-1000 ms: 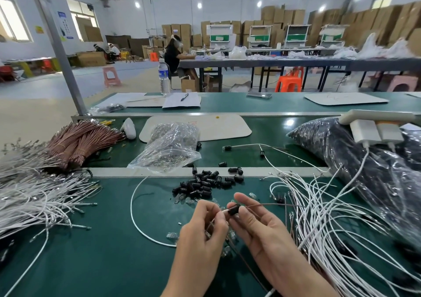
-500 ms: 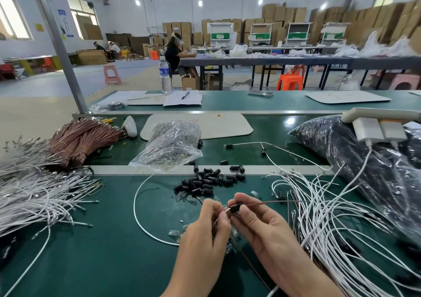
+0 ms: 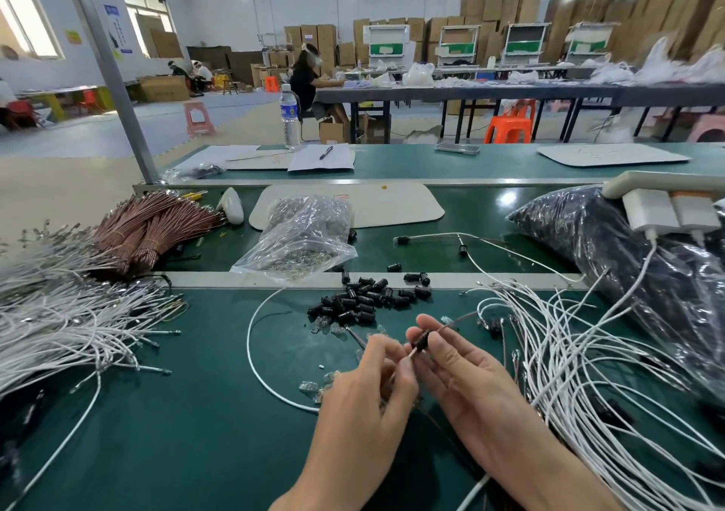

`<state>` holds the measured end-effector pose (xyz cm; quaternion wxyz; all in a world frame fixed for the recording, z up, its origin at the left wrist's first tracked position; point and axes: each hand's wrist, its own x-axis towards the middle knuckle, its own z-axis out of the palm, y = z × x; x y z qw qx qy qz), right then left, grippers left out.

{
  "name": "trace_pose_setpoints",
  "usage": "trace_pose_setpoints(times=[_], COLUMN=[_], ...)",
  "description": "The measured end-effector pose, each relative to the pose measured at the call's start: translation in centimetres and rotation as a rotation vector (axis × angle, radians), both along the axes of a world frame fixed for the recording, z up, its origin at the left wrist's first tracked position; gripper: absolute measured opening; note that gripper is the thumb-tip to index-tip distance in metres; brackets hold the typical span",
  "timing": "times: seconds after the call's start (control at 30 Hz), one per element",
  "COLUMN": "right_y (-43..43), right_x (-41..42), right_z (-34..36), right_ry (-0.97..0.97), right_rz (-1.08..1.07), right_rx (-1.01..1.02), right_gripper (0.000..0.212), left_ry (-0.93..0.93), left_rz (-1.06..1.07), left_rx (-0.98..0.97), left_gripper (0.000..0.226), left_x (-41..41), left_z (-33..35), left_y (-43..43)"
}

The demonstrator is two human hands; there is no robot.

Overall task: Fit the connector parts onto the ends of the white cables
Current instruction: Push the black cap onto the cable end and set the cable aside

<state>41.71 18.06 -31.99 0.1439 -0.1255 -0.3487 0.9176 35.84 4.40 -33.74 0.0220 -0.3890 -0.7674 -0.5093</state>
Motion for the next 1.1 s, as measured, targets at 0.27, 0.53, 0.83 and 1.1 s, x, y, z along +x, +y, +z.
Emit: trace_pose_setpoints(times=[0.27, 0.53, 0.83, 1.1], right_y=[0.1, -0.2, -0.5, -0.4], right_x=[0.0, 0.2, 0.2, 0.1], right_z=[-0.1, 0.2, 0.1, 0.3], right_ry=[-0.049, -0.063, -0.064, -0.039], right_rz=[-0.029, -0.007, -0.019, 0.029], right_rx=[0.137, 0.126, 0.101, -0.005], right_gripper=[0.024, 0.023, 0.021, 0.026], left_ry=[0.031, 0.034, 0.019, -0.034], left_rz=[0.024, 0.043, 0.058, 0.048], left_rx=[0.013, 0.021, 0.024, 0.073], left_gripper=[0.01, 0.012, 0.012, 0.01], left_x=[-1.0, -1.0, -0.9, -0.8], left_z=[0.0, -0.3, -0.3, 0.1], left_y=[-0.2, -0.2, -0.2, -0.2])
